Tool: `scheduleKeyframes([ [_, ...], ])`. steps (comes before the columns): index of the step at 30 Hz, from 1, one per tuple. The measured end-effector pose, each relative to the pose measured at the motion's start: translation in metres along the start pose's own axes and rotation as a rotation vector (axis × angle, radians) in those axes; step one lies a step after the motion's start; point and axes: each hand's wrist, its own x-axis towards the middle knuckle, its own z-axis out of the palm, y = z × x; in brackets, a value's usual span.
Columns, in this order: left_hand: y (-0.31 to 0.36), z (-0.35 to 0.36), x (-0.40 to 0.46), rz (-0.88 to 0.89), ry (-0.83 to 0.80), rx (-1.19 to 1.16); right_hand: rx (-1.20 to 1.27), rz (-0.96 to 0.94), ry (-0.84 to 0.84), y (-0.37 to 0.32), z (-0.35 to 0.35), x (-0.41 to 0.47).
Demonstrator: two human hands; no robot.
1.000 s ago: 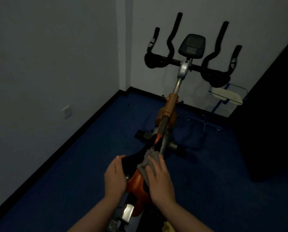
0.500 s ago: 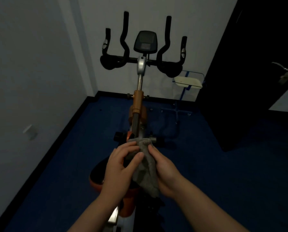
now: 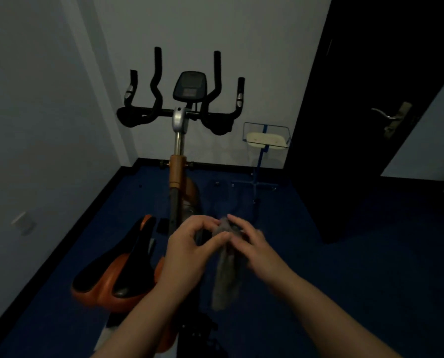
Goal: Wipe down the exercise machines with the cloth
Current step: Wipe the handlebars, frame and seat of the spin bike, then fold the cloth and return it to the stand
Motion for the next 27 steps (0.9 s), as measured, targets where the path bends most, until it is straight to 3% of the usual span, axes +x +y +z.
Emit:
scheduleKeyframes([
  [2,0.016,0.021,0.008,0.055,-0.124,0.073,-0.225,-0.139,0.02,0.004,-0.041,-0.005],
  [5,0.041,0.054,0.024,0.078,-0.283,0.123,-0.32,-0.257,-0.101,0.003,-0.094,-0.012],
  [7,0.053,0.075,0.035,0.102,-0.341,0.148,-0.346,-0.265,-0.15,0.006,-0.125,-0.014],
  [10,0.063,0.104,0.049,0.11,-0.39,0.174,-0.431,-0.292,-0.062,0.006,-0.169,-0.02],
  [13,0.068,0.125,0.057,0.092,-0.417,0.228,-0.613,-0.303,-0.001,-0.004,-0.21,-0.024],
  [17,0.064,0.146,0.072,0.075,-0.544,0.239,-0.88,-0.26,-0.049,-0.01,-0.247,-0.015],
  [21,0.052,0.17,0.103,0.02,-0.442,0.353,-0.87,-0.171,0.067,0.0,-0.265,0.013],
  [27,0.011,0.219,0.158,-0.174,-0.189,0.249,-0.656,0.022,0.22,0.024,-0.271,0.089],
])
